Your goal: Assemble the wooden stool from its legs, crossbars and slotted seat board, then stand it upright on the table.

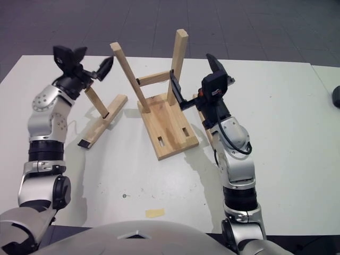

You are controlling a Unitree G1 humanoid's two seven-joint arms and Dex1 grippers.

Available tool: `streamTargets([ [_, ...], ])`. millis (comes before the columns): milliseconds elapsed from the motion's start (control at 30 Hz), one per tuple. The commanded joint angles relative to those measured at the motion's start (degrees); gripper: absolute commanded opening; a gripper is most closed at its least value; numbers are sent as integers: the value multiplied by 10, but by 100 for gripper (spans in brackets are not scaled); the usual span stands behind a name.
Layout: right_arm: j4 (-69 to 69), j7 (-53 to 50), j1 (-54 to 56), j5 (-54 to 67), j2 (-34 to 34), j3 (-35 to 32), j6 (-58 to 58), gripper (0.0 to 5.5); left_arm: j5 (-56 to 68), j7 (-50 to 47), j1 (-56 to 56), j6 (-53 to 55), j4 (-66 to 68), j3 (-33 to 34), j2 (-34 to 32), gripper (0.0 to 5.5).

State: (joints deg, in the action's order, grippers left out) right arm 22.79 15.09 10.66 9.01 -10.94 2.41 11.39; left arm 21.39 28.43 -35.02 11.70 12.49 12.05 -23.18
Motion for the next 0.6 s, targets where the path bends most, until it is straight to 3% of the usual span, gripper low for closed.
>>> streamTargets([
  [33,17,-12,-16,-7,7,2,2,540,57,-30,-26,107,-113,58,-58,536],
  [233,40,-29,-52,-15,15,4,0,540,113,54,197,297,-191,74,-156,536],
  [333,44,-33,-67,-16,19,7,-3,540,101,100,283,307,-153,55,-167,536],
  [600,27,-29,-55,-26,18,14,-16,540,-12,95,277,262,-89,-99,-142,536],
])
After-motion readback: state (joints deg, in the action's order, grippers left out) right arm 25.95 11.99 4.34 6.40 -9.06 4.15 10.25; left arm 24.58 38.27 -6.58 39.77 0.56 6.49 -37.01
